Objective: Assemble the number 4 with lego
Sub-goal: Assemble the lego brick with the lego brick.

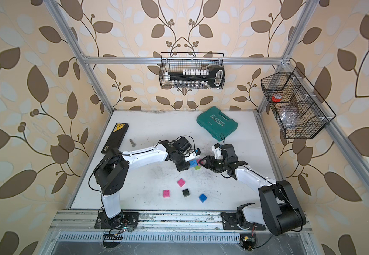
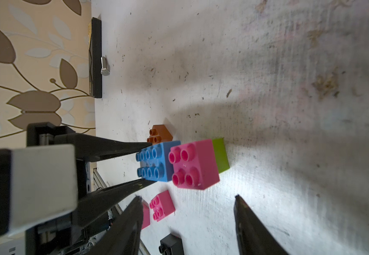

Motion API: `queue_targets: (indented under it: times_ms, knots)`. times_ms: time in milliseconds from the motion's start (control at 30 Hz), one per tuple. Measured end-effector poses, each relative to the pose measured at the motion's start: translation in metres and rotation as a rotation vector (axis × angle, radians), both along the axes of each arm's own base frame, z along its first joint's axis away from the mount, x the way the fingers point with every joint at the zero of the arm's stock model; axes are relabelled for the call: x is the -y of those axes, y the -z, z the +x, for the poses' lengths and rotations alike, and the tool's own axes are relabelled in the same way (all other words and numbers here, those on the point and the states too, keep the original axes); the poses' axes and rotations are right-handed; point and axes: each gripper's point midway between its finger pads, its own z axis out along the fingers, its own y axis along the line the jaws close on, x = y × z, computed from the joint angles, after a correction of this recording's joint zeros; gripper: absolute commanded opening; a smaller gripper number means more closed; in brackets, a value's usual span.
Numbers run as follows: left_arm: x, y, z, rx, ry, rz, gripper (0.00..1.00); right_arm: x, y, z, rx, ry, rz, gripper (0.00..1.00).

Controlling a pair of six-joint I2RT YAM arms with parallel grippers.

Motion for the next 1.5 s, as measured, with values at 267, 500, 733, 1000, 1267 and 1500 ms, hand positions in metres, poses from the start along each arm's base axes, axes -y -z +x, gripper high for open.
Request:
queue_targets:
  times_ms: [267, 500, 733, 1000, 1267, 1500]
  knots:
    - [0.002, 0.0, -0.003, -0.008, -0.009, 0.0, 0.0, -0.001, 0.0, 0.0, 0.002, 0.004, -0.002, 0.62]
    - [0.005, 0.0, -0.011, -0.021, -0.007, 0.007, 0.0, -0.001, 0.0, 0.001, 0.006, 0.006, -0.003, 0.61]
    - [0.003, 0.0, -0.011, -0.017, -0.019, 0.026, 0.0, -0.001, 0.0, 0.002, 0.009, 0.007, -0.004, 0.61]
    - [0.002, -0.001, -0.012, -0.016, -0.027, 0.042, 0.0, -0.006, 0.002, -0.003, 0.006, -0.009, -0.003, 0.59]
    - [0.003, -0.003, -0.008, -0.004, -0.031, 0.046, 0.0, -0.007, 0.01, -0.005, -0.015, -0.01, -0.004, 0.59]
    - [0.002, -0.003, -0.009, -0.008, -0.031, 0.052, 0.0, -0.011, 0.011, -0.003, -0.008, -0.012, 0.003, 0.59]
